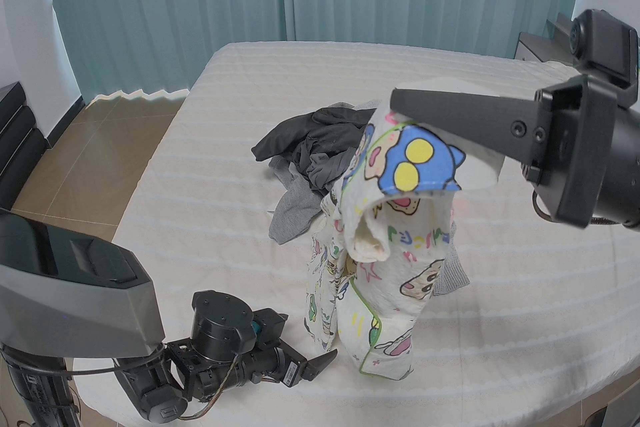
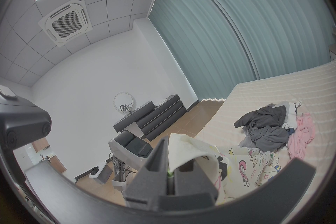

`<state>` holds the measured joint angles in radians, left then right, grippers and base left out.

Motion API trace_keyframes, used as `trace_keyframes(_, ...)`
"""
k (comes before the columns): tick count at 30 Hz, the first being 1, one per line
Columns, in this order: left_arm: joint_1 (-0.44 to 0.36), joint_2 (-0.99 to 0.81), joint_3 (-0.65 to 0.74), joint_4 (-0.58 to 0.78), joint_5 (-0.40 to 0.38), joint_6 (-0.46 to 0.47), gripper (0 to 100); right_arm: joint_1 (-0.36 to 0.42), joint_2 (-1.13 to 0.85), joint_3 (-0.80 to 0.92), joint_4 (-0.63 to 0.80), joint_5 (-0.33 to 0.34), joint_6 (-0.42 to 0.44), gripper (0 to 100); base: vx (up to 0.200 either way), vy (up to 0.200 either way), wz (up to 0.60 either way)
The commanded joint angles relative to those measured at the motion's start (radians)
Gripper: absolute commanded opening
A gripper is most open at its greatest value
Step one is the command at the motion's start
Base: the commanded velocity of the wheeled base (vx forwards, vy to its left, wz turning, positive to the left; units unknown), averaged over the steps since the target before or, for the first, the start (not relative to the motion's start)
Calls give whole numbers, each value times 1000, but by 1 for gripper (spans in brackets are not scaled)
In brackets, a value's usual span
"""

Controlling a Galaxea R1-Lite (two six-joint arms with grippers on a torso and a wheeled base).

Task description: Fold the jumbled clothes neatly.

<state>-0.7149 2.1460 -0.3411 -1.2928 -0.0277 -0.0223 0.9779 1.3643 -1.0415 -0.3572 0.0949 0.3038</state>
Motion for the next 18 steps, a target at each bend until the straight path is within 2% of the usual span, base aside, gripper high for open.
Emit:
trace_keyframes(1,-5,45,-32,-2,2,1,100,-1,-1,0,0,0,1,0,0,0,0)
trace_keyframes(10,-5,123,-101,-14,23,-13,100,-1,-1,-11,0,0,1,0,0,0,0)
trace_keyframes(15,-18,233,-153,-172,84,-44,100,1,-4,-12,-2,0,1,0,0,0,0)
trace_keyframes(18,-18,273,-171,-218,98,-45,100,-1,-4,-11,-2,0,1,0,0,0,0)
